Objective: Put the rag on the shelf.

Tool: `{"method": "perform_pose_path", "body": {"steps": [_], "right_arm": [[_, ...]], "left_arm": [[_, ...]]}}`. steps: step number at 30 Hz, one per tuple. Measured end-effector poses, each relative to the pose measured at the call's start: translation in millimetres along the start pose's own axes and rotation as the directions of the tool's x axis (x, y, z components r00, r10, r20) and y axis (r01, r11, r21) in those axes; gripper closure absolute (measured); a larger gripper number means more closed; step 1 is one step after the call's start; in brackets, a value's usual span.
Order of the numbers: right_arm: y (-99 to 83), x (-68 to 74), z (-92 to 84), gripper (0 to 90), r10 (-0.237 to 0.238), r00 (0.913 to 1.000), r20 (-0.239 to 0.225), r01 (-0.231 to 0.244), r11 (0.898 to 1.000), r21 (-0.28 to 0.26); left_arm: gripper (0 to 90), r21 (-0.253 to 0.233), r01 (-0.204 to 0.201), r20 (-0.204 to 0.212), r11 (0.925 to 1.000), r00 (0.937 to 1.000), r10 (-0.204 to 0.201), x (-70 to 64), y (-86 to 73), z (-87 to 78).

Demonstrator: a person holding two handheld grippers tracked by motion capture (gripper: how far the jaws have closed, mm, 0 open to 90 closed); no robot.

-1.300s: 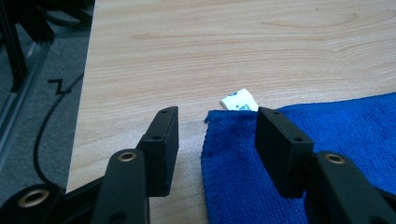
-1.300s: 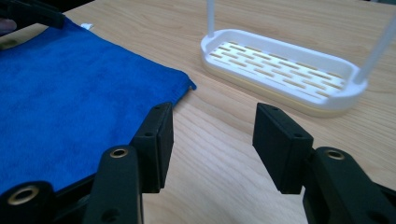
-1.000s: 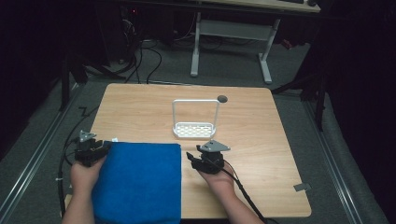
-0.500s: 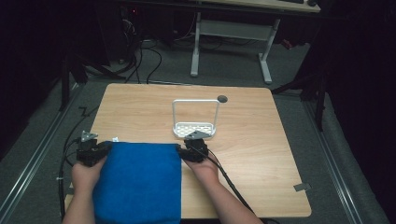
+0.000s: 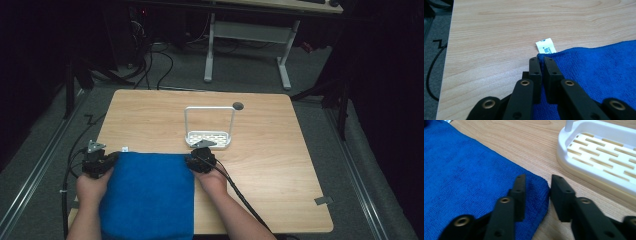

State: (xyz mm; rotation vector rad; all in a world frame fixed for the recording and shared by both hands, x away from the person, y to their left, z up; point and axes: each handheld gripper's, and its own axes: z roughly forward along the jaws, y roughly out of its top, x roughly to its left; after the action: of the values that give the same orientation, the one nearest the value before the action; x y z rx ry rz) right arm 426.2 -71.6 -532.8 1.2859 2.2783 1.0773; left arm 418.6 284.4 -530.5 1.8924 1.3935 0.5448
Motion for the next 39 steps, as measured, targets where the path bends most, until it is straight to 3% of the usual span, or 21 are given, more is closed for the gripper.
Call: {"method": "perform_pose_path", "body": {"steps": [7, 17, 25, 34, 36, 39], "right_arm": [[0.1, 1.7, 0.7, 86.5, -0.024, 0.9996, -0.017, 0.024, 1.0, 0.007], [2.0, 9.8, -16.0, 87.3, -0.051, 0.9977, -0.043, 0.048, 0.996, -0.072], [1.3, 8.5, -36.4, 87.4, -0.037, 0.9976, -0.058, 0.029, 0.989, -0.144], [-7.3, 5.0, -68.2, 87.4, -0.037, 0.9965, -0.075, 0.02, 0.975, -0.223], [-14.6, 1.2, -78.2, 87.4, -0.038, 0.9966, -0.073, 0.02, 0.97, -0.241], [-22.9, -4.8, -88.8, 87.4, -0.029, 0.9969, -0.073, 0.009, 0.967, -0.255]], "left_arm": [[87.9, -0.019, -0.013, 0.005, 0.9997, 0.9999, 0.014, -2.6, 0.9, -2.7], [88.3, -0.072, -0.013, 0.038, 0.9974, 0.9992, 0.016, -10.2, 3.5, -11.0], [88.6, -0.125, -0.015, 0.062, 0.9921, 0.9978, 0.022, -16.0, 6.9, -25.3], [88.6, -0.183, -0.062, 0.089, 0.9812, 0.9929, 0.079, -40.4, 16.3, -39.2], [88.6, -0.204, -0.048, 0.125, 0.9778, 0.9893, 0.075, -48.3, 17.3, -41.3], [88.7, -0.212, -0.067, 0.138, 0.975, 0.9855, 0.098, -60.0, 19.1, -42.9]]}}
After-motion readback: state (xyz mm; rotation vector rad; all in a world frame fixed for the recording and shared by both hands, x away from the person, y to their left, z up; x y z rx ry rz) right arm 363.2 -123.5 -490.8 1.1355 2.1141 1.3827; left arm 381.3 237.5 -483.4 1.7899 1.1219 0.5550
